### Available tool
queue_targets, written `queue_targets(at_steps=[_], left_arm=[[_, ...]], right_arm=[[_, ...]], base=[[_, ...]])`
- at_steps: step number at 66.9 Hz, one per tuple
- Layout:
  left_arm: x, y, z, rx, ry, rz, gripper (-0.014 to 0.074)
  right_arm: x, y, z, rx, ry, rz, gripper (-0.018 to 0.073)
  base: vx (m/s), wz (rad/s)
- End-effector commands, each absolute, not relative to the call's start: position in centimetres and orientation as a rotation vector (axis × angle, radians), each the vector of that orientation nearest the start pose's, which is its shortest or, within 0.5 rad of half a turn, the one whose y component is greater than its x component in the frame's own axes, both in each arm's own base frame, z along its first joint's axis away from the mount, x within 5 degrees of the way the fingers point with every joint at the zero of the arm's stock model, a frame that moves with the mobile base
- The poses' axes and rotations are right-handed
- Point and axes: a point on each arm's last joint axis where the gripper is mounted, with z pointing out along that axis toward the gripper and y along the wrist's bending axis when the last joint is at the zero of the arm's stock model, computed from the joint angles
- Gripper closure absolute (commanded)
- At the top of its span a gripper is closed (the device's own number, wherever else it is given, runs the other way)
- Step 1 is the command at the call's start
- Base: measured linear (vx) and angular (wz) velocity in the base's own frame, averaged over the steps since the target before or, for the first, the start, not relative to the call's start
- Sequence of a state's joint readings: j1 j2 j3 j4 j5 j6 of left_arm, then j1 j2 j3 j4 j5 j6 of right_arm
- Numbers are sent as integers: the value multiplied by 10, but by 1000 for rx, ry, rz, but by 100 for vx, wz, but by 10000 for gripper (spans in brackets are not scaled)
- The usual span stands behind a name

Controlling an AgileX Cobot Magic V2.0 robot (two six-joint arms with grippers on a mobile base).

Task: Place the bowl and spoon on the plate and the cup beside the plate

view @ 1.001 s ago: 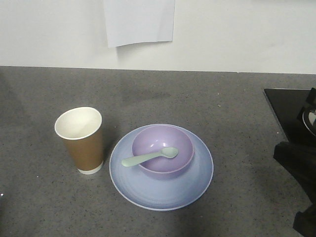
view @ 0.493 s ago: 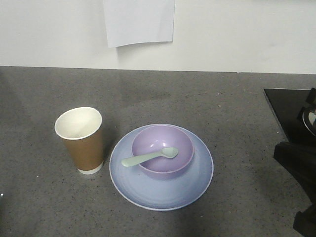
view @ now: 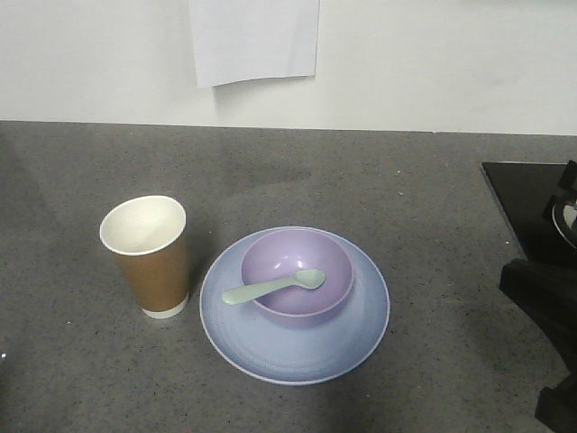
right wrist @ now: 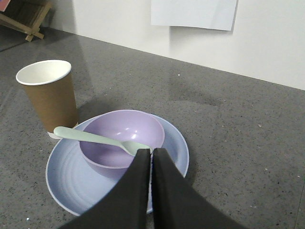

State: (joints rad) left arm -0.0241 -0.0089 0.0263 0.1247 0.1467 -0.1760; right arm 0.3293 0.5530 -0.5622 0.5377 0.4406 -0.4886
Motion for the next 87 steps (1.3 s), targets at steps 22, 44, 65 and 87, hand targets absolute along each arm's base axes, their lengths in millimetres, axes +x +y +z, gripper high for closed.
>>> queue_targets(at_steps=[22, 44, 65, 87], left_arm=[[57, -1, 191, -39, 1580, -63, 603], [57, -1, 191, -40, 1580, -64, 603], [57, -1, 191, -40, 1580, -64, 603], [57, -1, 191, -40, 1581, -64, 603]], right_arm=[[86, 35, 322, -332, 1654, 279, 561], [63, 14, 255, -142, 1563, 206, 561], [50, 2, 229, -12, 1487, 54, 561], [56, 2, 192, -77, 1601, -21, 561]], base=[[0, 0], [0, 0], [0, 0], [0, 0]])
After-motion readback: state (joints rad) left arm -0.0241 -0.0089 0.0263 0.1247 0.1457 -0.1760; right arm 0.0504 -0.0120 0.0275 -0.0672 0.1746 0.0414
